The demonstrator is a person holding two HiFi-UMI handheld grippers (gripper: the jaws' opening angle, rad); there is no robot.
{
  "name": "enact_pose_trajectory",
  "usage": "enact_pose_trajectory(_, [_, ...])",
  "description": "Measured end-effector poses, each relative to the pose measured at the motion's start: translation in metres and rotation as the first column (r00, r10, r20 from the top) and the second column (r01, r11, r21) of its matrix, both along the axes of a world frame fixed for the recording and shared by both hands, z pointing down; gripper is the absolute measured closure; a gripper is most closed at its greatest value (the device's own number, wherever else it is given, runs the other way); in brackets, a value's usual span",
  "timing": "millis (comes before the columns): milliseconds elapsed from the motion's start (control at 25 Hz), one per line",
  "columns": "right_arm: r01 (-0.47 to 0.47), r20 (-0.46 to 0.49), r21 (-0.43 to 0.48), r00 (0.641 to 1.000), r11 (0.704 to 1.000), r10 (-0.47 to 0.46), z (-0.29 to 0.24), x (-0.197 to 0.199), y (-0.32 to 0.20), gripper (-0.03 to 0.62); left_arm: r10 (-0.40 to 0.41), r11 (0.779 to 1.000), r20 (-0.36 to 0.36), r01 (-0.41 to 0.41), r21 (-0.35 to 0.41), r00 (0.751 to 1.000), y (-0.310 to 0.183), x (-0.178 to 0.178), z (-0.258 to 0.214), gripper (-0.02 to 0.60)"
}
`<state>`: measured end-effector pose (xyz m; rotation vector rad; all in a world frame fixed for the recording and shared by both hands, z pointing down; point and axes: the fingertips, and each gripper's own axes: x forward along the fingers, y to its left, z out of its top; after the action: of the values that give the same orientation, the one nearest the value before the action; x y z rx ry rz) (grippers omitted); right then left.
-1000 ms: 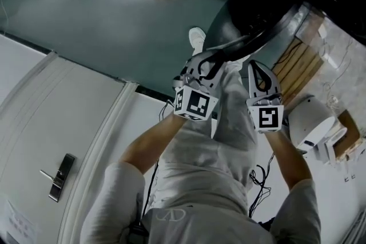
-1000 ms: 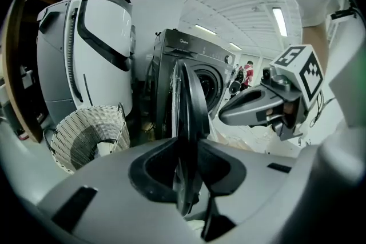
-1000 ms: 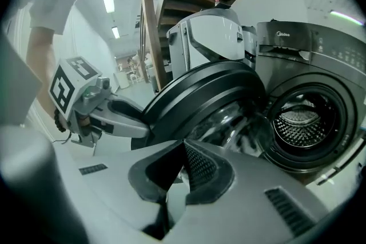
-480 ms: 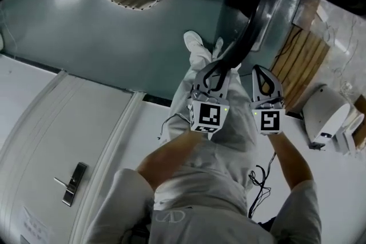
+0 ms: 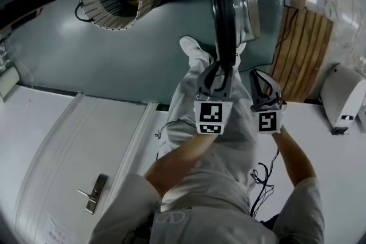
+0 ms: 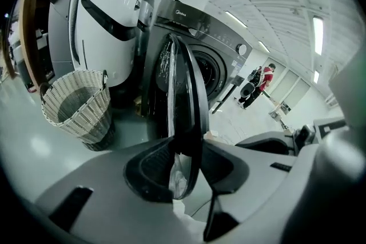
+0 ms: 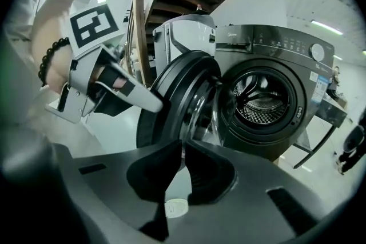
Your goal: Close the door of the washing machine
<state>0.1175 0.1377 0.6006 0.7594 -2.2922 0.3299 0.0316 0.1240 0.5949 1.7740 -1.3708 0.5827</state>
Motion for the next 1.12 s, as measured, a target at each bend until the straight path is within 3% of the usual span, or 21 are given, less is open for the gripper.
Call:
enact_pose_trajectory(440, [-0.043,-0.012,-0.001,0.999,0.999,0.043,0.020,0.039,0.025,0.526,-0.046,0.994,-0.075,0.038,-0.100,0.996,-0.016,0.059,0.002,0.439])
enact_pose_trajectory(1120, [-0.123,-0.008,0.037,0.992,0.992,0.124,0.050,0.065,0.011,0.474,-0.052,0.988,-0.127,0.032,-0.149,0.991,-0.046,0.120,0.004,0.410])
